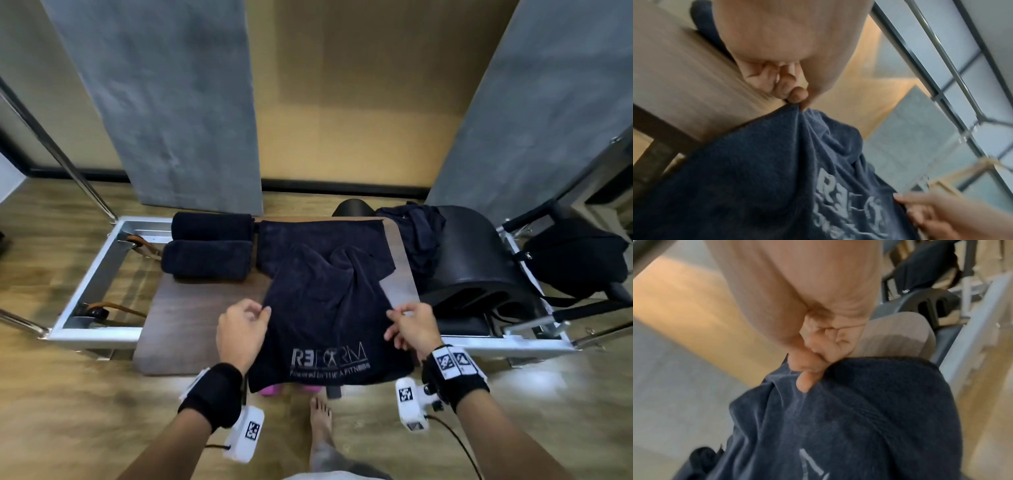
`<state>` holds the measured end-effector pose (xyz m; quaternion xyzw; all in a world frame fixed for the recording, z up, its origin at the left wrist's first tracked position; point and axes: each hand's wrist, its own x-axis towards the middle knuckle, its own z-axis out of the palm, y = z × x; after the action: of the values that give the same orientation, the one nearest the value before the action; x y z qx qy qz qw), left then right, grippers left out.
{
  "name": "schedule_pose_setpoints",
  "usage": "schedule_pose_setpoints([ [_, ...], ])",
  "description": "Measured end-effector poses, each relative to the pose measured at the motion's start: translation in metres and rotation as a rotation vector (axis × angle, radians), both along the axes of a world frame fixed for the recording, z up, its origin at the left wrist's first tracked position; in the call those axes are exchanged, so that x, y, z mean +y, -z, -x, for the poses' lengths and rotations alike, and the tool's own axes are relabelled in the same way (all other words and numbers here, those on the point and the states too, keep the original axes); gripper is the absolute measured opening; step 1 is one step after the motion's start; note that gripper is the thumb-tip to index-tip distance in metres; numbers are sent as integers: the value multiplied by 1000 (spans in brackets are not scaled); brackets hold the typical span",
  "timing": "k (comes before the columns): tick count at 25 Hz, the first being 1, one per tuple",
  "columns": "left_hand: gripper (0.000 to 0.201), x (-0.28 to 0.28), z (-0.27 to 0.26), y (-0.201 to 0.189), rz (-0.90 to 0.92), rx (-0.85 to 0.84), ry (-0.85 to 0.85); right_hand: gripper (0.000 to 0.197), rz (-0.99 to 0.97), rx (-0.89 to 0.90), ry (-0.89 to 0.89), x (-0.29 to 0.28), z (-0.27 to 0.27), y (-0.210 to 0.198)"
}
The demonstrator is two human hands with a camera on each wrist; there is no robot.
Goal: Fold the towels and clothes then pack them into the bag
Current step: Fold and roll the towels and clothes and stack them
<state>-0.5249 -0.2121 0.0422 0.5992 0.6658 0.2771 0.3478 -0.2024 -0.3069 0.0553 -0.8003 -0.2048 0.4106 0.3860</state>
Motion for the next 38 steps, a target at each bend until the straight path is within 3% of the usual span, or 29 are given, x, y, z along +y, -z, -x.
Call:
schedule_pose_setpoints([
  [3, 5, 5, 3, -18, 35, -502, -91, 23, -342, 238, 212, 1, -1, -19],
  [5, 37, 0, 5, -22, 40, -585, -23, 45, -444, 247, 170, -9, 0, -21],
  [7, 45, -15, 9, -19, -36, -391, 120, 44, -391, 61, 36, -22, 7, -17],
  [10, 18, -44, 25, -2, -196, -47, 407, 26, -251, -401, -244, -46, 18, -1],
  [13, 46, -63, 43, 8, -193, 272, 672, 18, -244, -585, -451, -69, 28, 12],
  [14, 59, -65, 48, 11, -186, 356, 726, 24, -244, -626, -500, -75, 31, 15],
  [16, 68, -66, 52, 13, -185, 445, 764, 47, -212, -656, -581, -86, 34, 19],
  [18, 55, -63, 54, 13, -217, 429, 738, 62, -168, -715, -649, -91, 36, 20],
  [21, 29, -59, 58, 10, -239, 370, 713, 56, -147, -846, -697, -95, 38, 22],
  [24, 13, -53, 60, 8, -224, 242, 671, 33, -231, -832, -654, -93, 34, 22],
  [28, 23, -42, 49, -1, -127, -79, 499, 18, -321, -716, -562, -84, 19, 15],
  [32, 7, -26, 29, -7, -51, -161, 475, 36, -328, -641, -420, -63, 0, -5],
  [35, 42, -4, 20, -13, 15, -174, 504, 27, -477, -507, -286, -32, -15, -29],
  [38, 30, 33, 10, -26, -129, -195, 475, 15, -558, -389, -170, 13, -39, -54],
])
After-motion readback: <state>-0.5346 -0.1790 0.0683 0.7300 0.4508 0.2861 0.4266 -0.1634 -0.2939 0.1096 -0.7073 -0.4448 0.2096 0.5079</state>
